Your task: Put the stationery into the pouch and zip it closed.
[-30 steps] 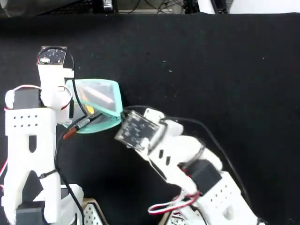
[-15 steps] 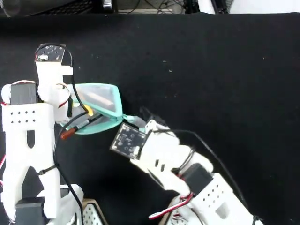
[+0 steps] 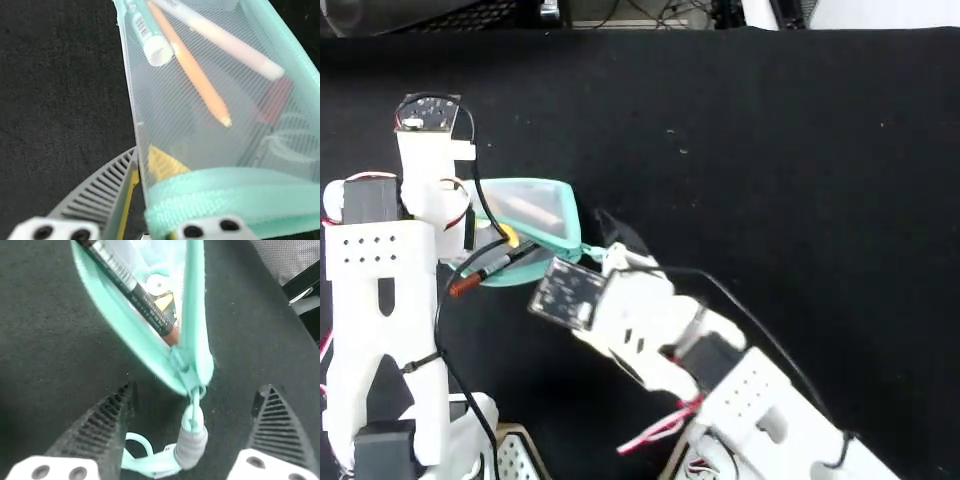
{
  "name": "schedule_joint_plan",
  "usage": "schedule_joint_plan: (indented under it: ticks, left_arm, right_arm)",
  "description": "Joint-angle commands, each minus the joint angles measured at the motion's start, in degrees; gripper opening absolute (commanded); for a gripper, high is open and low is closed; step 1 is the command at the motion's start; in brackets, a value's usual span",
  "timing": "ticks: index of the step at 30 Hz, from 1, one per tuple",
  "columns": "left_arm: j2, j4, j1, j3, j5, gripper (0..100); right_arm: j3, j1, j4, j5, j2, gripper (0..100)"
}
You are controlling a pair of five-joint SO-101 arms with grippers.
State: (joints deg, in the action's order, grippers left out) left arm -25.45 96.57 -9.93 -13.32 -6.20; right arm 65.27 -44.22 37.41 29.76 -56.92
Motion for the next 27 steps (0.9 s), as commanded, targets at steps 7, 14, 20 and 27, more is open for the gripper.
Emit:
schedule_joint_plan:
  ticks: [7, 14, 20, 27]
  left_arm:
    - [-0.2, 0.2, 0.0, -0.4, 0.4, 3]
    - [-0.4, 0.4, 0.0, -0.4, 0.4, 3]
    - [-0.9, 3.8, 0.0, 2.3, 0.2, 3]
    - [-1.0, 4.3, 0.0, 4.4, 0.1, 3]
  right_arm:
    - [-9.5, -5.2, -3.5, 0.3, 8.4, 33.8]
    - [-10.9, -3.7, -3.3, 0.3, 8.1, 1.5]
    - [-14.6, -3.9, 2.9, 0.3, 2.2, 1.2]
    - [-27.6, -3.7, 19.1, 0.3, -4.6, 1.2]
